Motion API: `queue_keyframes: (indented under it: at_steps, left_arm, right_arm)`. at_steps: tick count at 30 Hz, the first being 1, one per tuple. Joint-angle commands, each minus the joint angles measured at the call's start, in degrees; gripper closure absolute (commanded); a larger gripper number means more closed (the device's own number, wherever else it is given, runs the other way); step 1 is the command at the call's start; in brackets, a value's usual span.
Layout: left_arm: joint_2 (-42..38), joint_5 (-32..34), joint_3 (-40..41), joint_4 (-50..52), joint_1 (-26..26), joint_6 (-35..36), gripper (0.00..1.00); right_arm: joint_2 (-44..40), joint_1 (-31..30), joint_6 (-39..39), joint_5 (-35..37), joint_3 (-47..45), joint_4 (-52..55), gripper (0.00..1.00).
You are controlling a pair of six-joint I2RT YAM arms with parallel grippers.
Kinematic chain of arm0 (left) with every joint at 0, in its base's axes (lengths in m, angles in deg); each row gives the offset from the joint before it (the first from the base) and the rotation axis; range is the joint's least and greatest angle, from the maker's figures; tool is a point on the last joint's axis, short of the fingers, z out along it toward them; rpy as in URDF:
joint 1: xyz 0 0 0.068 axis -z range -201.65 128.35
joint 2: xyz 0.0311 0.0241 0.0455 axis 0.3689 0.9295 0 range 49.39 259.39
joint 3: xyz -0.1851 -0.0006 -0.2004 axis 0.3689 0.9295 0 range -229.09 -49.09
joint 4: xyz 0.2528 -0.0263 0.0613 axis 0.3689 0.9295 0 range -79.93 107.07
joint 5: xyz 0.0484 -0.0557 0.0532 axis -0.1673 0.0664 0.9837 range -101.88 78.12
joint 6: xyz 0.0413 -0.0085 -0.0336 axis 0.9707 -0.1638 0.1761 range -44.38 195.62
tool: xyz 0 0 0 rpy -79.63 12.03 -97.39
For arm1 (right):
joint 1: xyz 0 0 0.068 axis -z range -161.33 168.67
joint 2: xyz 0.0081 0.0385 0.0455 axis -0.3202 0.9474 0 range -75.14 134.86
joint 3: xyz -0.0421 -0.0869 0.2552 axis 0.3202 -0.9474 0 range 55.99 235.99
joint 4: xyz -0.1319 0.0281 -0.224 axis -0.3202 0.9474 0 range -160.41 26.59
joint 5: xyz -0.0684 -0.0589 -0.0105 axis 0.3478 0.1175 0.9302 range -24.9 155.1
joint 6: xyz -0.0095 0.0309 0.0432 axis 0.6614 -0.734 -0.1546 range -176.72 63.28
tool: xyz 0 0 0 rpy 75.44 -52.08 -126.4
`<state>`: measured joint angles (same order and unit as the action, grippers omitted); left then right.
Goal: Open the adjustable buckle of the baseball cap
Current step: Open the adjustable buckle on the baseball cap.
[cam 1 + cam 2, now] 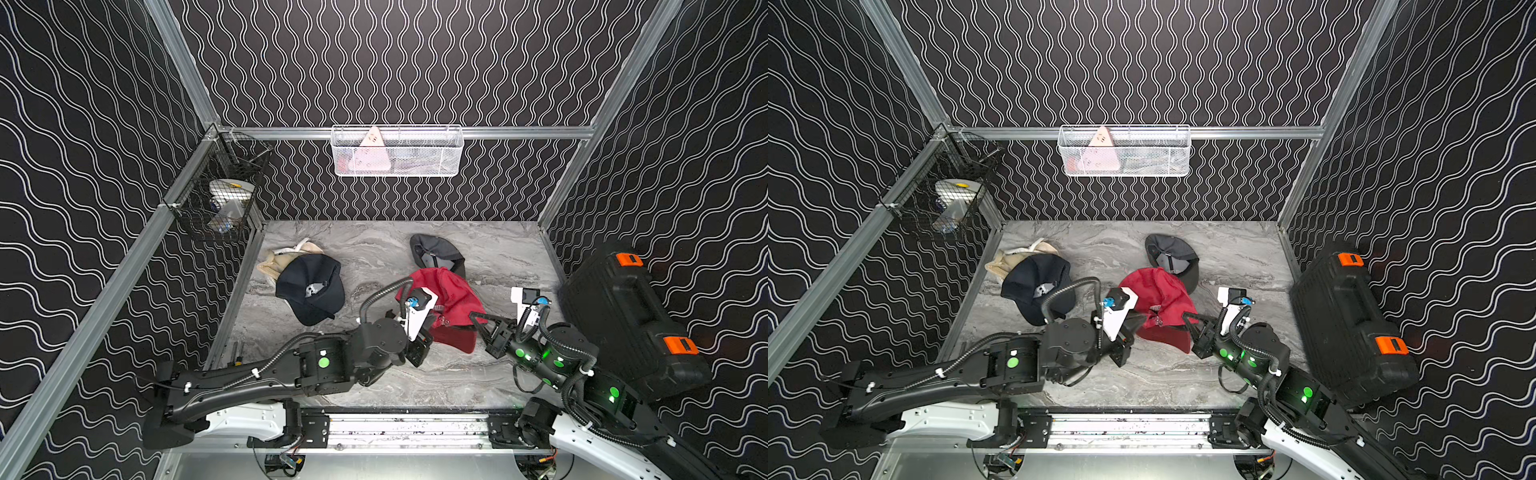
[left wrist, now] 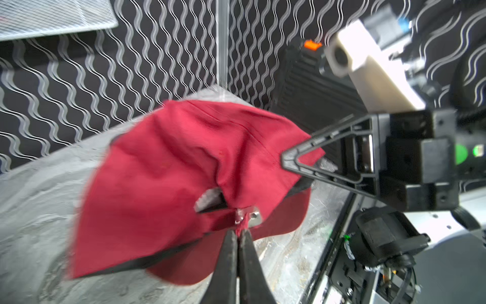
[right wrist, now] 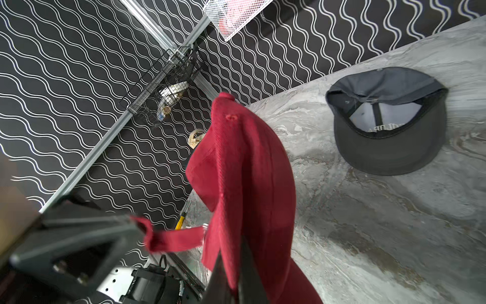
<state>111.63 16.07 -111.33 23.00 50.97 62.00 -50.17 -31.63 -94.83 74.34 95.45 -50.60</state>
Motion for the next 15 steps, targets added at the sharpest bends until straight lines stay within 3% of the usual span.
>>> queue_keyframes:
  at_steps: [1,6,11,15]
  left_arm:
    - [-2.5,4.6,-0.7,2.8,-0.1,2.7,0.97]
    - [-5.0,5.6,-1.6,3.8,-0.1,3.3,0.98]
    - [-2.8,1.2,-4.7,3.2,-0.2,3.4,0.99]
    - [-1.1,-1.9,-7.0,2.6,-0.2,4.0,0.99]
  right_arm:
    - [-1.4,0.0,0.3,2.8,0.3,2.3,1.0]
    - [-1.5,0.0,0.8,2.9,1.0,4.5,1.0]
    - [1.6,0.0,2.9,-0.9,0.4,3.8,1.0]
    - [5.1,0.0,5.8,-4.2,0.7,3.6,0.77]
